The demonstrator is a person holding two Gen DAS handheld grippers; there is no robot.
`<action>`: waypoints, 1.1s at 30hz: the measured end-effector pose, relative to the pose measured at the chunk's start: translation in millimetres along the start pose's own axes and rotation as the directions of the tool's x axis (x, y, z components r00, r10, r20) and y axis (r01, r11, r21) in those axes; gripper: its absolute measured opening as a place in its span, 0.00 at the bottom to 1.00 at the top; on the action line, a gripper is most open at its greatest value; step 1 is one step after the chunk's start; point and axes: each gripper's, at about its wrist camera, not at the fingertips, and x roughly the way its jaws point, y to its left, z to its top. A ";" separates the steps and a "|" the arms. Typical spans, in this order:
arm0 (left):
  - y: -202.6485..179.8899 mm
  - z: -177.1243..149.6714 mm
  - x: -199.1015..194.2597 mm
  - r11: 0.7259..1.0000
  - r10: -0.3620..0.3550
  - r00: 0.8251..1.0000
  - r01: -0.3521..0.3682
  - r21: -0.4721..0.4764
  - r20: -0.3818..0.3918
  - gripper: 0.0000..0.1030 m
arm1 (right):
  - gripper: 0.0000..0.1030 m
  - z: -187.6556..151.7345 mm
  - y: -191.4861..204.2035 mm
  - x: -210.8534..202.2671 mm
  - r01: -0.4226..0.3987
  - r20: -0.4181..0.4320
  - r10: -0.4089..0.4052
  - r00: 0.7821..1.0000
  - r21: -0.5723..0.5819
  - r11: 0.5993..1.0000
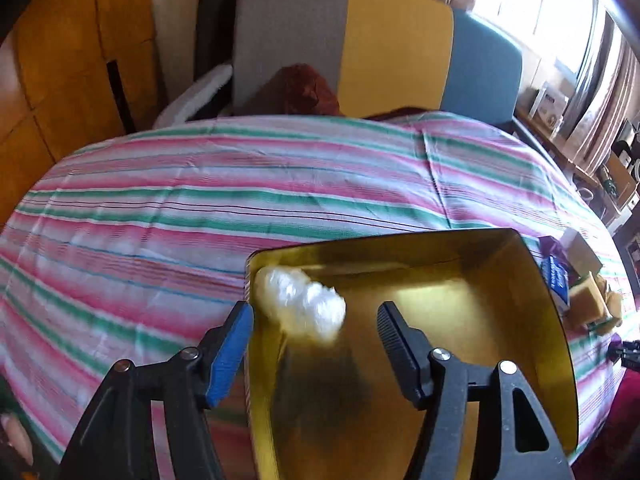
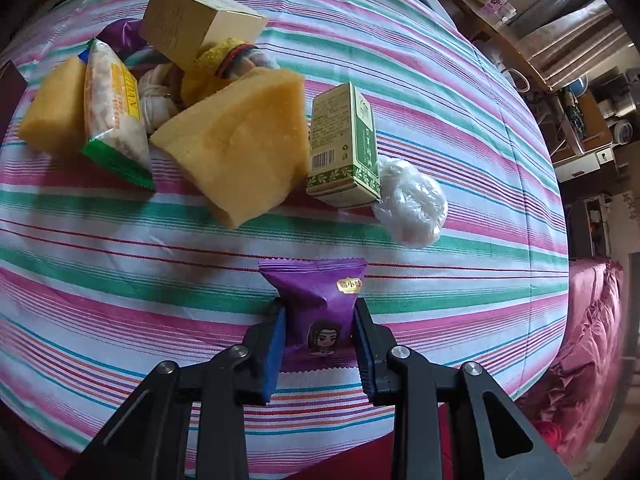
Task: Organize objects
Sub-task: 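Carry the white ball over the gold tray and release it with the left tool, then carry the purple candy packet to the gold tray and release it with the right tool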
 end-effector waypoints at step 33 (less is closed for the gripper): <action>70.2 -124.1 -77.1 0.958 -0.043 0.998 0.052 -0.282 0.038 0.62 | 0.34 97.1 476.5 -113.7 -0.610 0.099 0.664 0.741 -0.313 0.728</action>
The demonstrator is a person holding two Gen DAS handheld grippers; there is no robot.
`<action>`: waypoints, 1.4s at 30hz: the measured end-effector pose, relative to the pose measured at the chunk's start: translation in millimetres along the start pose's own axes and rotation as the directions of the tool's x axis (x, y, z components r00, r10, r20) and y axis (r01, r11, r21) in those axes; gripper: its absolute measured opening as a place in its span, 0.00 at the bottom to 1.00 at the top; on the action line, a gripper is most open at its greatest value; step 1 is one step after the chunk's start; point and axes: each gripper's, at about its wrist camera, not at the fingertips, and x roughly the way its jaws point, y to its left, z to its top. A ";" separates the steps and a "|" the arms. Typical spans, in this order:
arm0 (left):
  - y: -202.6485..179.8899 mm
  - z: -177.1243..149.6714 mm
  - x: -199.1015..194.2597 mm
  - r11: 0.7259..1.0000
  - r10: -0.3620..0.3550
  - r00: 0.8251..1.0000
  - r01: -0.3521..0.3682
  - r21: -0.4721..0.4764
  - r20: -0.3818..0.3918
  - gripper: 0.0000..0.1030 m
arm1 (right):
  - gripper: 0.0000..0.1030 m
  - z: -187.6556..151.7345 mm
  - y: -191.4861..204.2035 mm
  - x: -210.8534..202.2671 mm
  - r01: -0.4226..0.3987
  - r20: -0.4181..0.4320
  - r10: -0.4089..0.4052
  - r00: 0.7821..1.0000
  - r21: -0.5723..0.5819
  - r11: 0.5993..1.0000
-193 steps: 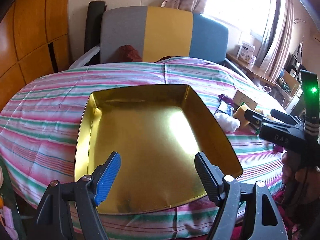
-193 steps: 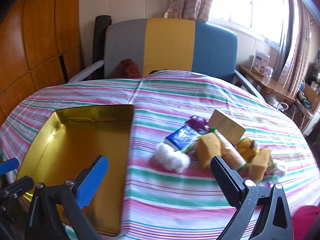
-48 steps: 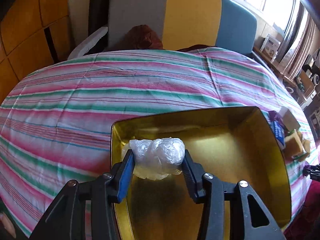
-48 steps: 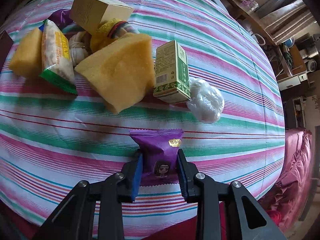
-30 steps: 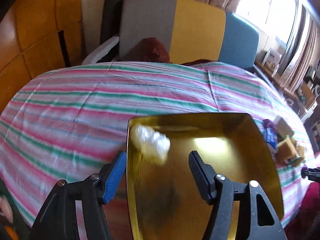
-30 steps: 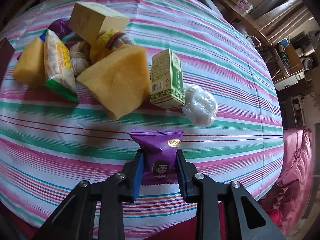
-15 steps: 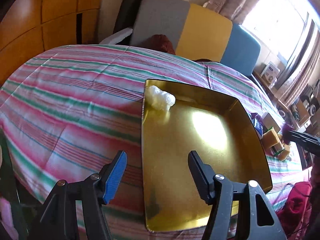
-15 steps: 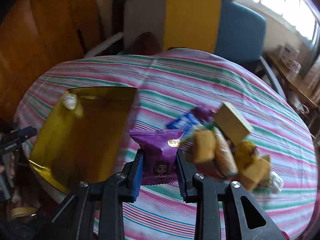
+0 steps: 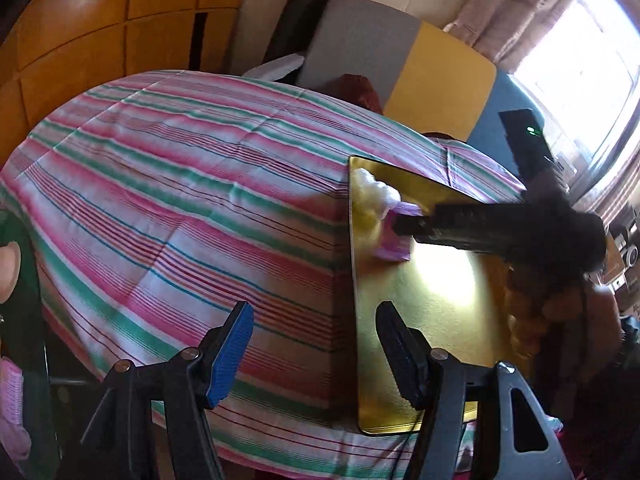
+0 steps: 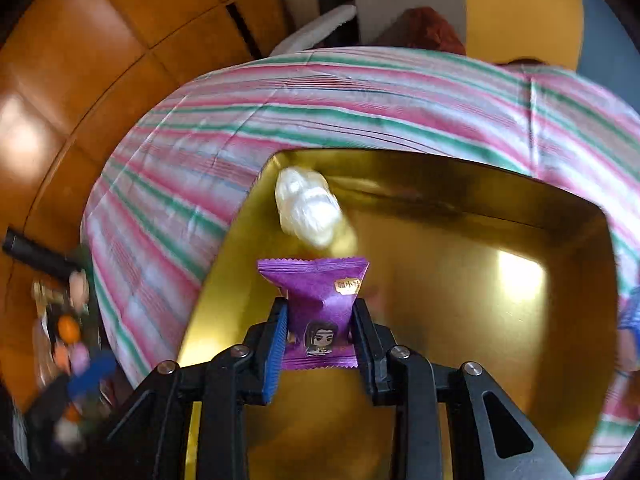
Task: Organize objects
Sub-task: 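Carry the purple candy packet to the gold tray and release it with the right tool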
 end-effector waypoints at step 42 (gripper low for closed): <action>-112.2 -20.8 13.7 0.969 -0.055 0.995 0.073 0.238 -0.083 0.62 | 0.83 -95.9 -158.5 -169.2 0.163 0.287 -0.206 0.935 0.166 0.973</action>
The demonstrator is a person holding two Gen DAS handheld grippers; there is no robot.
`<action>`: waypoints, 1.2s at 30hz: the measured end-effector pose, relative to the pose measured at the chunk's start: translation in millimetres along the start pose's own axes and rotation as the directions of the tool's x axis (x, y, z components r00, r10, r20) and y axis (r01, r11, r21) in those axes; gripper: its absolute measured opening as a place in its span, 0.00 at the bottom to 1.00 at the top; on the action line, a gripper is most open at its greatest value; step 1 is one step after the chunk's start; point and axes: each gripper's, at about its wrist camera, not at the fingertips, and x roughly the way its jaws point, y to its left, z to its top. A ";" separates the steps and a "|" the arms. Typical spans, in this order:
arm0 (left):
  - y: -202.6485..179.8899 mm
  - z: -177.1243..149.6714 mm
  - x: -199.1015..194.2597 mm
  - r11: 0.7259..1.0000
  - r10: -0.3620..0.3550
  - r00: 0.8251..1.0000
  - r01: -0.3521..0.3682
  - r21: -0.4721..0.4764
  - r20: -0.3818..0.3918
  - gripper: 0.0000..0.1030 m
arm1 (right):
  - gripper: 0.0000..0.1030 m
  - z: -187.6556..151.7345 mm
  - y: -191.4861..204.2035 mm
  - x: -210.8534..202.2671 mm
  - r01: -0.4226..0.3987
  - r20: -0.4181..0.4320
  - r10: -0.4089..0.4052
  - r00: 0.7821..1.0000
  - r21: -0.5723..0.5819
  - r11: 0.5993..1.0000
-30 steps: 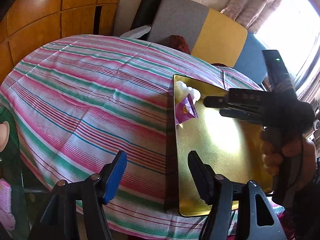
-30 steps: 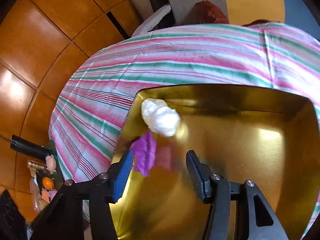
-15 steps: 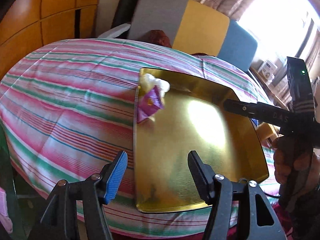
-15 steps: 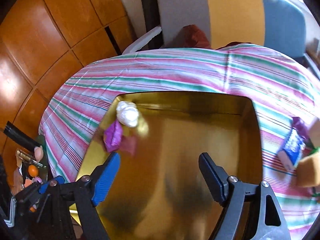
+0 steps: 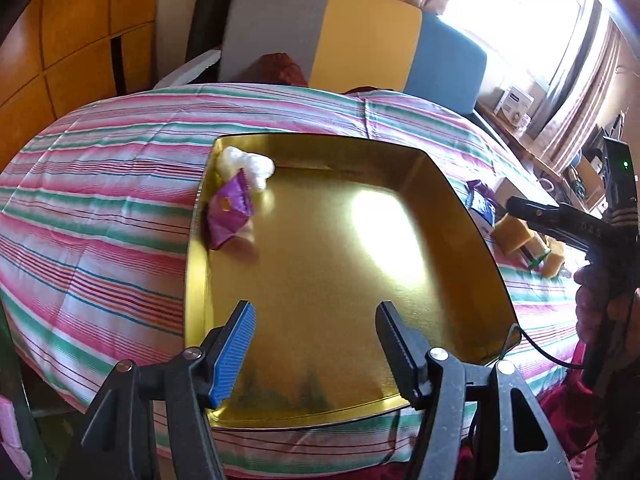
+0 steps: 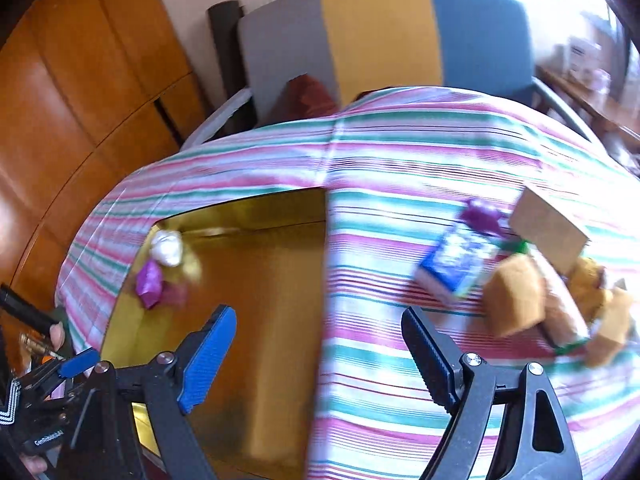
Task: Organize objects
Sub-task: 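Carry the purple candy packet to the gold tray and release it with the right tool, then move the left tool to the blue Tempo tissue pack and grasp it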
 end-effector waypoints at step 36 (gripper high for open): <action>-179.4 69.8 49.3 0.902 -0.076 0.997 0.077 0.424 -0.020 0.56 | 0.88 -13.0 -230.9 -65.9 0.205 0.096 -0.266 0.959 0.413 0.887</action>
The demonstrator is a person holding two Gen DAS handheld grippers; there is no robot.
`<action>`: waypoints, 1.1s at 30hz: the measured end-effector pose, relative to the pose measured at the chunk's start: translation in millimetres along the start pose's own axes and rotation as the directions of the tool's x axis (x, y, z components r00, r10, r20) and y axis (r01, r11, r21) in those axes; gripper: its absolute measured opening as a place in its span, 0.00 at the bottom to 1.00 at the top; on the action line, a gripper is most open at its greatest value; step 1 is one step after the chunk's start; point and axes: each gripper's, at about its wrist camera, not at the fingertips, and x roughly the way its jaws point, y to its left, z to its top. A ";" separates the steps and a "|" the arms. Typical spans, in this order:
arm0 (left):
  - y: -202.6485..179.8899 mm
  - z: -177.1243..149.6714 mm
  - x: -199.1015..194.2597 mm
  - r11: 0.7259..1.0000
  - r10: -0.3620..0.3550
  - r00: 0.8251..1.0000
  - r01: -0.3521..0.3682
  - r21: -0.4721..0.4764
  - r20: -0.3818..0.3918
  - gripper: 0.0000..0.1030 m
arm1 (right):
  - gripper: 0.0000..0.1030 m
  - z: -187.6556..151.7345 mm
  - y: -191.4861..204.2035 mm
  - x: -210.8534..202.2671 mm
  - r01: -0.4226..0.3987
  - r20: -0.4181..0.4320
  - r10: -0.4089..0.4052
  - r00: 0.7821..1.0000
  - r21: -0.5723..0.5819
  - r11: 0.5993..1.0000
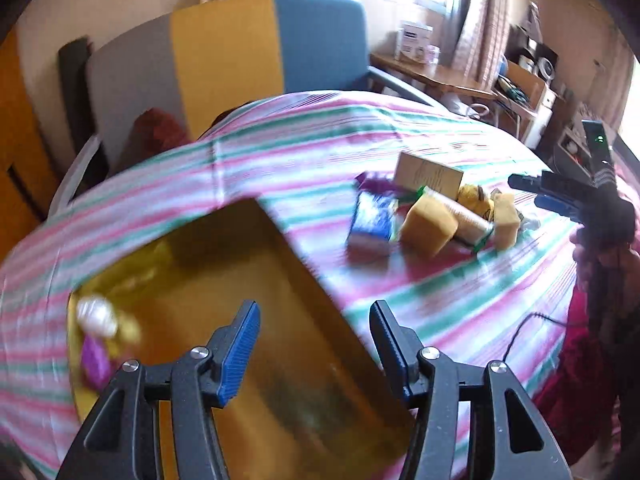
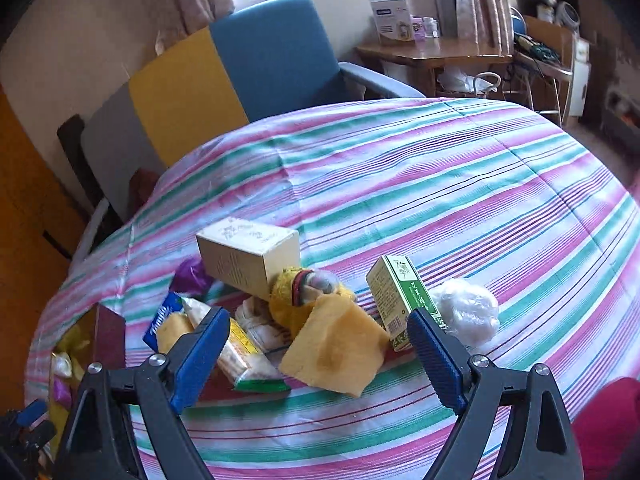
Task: Organize objects
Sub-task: 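Move the left tool to the blue Tempo tissue pack and grasp it, then place the Tempo pack in the tray with the left tool while the right grasps the WEIDAN bag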
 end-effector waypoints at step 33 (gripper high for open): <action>-51.2 36.7 97.6 0.985 -0.075 0.983 0.100 0.144 -0.169 0.51 | 0.70 -3.3 25.2 -1.4 -0.088 0.002 0.089 0.996 -0.130 0.988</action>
